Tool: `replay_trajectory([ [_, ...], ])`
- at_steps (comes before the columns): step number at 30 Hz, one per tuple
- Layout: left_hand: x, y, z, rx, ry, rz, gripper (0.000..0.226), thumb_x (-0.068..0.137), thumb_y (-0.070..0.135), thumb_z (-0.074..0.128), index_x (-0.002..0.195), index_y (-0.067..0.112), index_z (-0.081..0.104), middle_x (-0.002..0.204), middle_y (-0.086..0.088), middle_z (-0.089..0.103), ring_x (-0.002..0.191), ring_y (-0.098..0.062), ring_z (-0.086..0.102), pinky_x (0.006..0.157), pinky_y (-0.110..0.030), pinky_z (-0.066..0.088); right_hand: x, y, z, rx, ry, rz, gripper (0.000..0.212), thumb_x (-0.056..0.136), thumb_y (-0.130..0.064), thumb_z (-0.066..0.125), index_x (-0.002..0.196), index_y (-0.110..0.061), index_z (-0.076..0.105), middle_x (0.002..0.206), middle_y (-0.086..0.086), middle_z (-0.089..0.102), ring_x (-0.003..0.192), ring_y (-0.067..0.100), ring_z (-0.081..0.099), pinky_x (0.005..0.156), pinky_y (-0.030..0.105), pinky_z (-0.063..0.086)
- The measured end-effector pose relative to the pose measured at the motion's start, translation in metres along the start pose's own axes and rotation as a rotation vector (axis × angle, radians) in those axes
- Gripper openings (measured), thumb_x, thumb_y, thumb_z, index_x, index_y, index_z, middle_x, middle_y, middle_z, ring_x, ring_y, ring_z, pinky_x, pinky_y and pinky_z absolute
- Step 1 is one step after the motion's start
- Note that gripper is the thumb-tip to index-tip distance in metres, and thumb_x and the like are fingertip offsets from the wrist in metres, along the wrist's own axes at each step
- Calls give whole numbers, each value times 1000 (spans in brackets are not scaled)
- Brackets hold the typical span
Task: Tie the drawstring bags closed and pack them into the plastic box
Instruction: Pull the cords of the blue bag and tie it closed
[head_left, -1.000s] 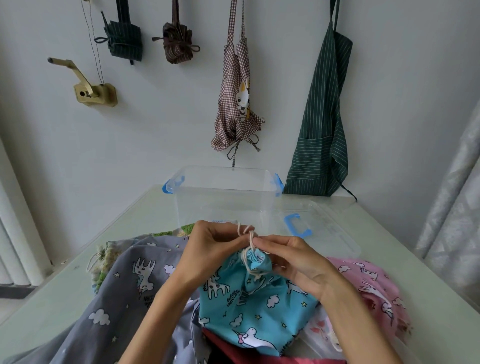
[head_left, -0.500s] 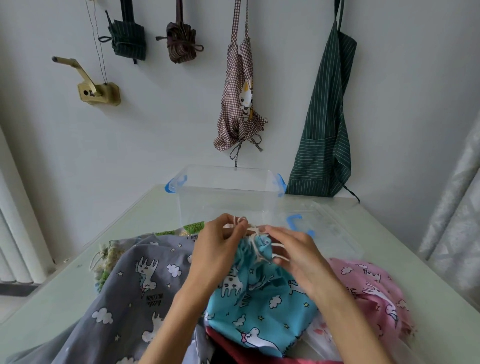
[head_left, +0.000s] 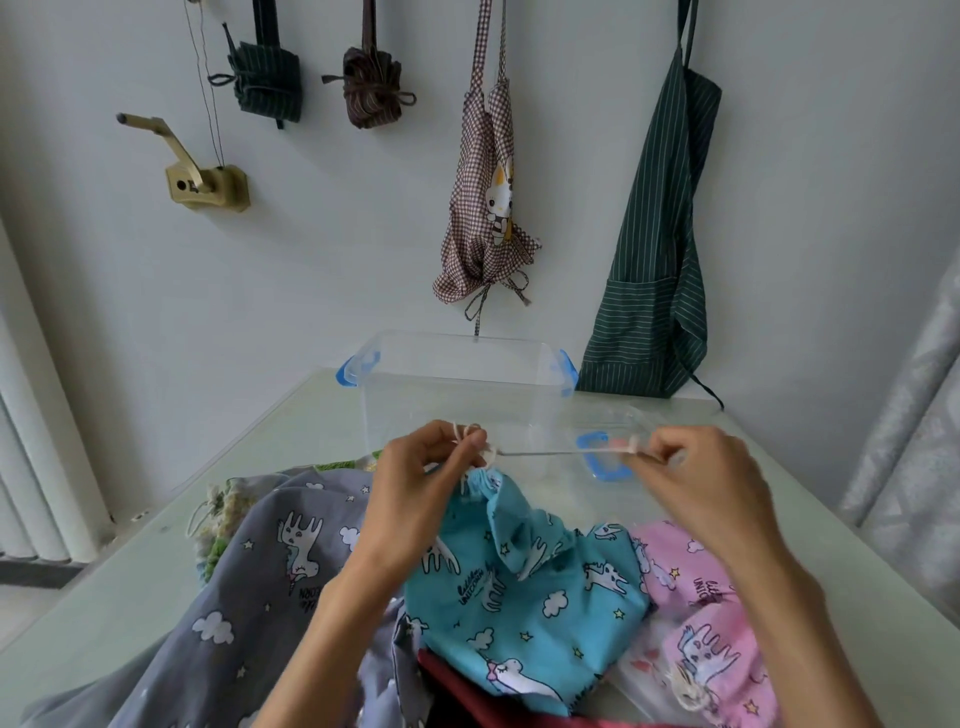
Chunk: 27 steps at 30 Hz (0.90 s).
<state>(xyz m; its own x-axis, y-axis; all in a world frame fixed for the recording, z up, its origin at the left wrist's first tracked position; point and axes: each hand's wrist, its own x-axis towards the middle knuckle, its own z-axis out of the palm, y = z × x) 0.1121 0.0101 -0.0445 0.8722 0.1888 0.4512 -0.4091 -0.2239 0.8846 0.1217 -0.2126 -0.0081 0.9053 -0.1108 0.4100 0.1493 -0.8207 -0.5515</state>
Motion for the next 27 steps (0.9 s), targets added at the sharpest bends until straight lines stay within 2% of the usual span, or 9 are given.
replay_trajectory([
  [2,1,2,-3,-23,1,-5,19,87,23,65,82,5,71,76,0,75,79,-8,71,70,-21,54,5,13,-7,-60,-170,112,18,71,-31,76,81,-26,61,85,-5,65,71,18,58,66,29,43],
  [4,0,4,0,-19,-36,-9,17,87,23,65,81,9,72,75,2,75,77,-6,71,68,-16,52,8,24,-8,-76,-386,138,53,72,-17,75,118,-30,53,118,-5,56,84,16,56,80,31,47],
  [6,-2,5,5,-14,-68,3,15,86,23,65,79,12,72,73,3,74,74,-6,70,68,-13,50,8,17,-8,132,-396,52,64,78,-9,70,132,-30,45,126,-7,51,75,12,57,72,25,46],
  [9,-3,6,9,-24,-86,15,14,85,21,66,77,13,74,71,4,74,72,-3,69,67,-10,49,0,-12,0,462,-409,-133,38,89,-10,60,121,-29,57,116,-12,61,51,3,54,54,12,41],
  [13,-5,9,10,-32,-71,16,17,83,25,67,75,13,77,72,3,75,75,-8,71,73,-18,54,-15,-35,26,323,-635,-160,12,93,-31,56,99,-35,65,79,-10,68,49,2,55,52,13,41],
  [16,-5,7,9,-43,-34,-14,17,80,32,64,80,20,77,77,5,76,78,-7,72,76,-22,55,-16,-37,32,331,-546,-117,11,88,-35,61,78,-34,67,54,-11,65,46,4,56,53,21,46],
  [19,-3,6,9,-21,18,-37,28,82,42,60,94,22,75,93,8,75,93,-1,68,87,-26,54,-13,-35,31,520,-319,-150,5,82,-25,68,83,-30,71,67,-9,72,53,8,65,58,33,57],
  [22,-1,9,8,50,29,-51,26,85,45,60,95,27,75,101,14,72,101,4,64,94,-29,52,-7,-26,21,665,-231,-192,16,77,-19,71,93,-17,74,81,-4,76,72,8,72,71,23,58],
  [27,0,11,6,-24,65,-196,21,81,43,64,83,26,77,88,4,76,88,-14,72,86,-43,56,-1,-4,16,571,-209,-150,13,78,-16,71,90,-13,74,68,-1,73,61,11,70,61,15,53],
])
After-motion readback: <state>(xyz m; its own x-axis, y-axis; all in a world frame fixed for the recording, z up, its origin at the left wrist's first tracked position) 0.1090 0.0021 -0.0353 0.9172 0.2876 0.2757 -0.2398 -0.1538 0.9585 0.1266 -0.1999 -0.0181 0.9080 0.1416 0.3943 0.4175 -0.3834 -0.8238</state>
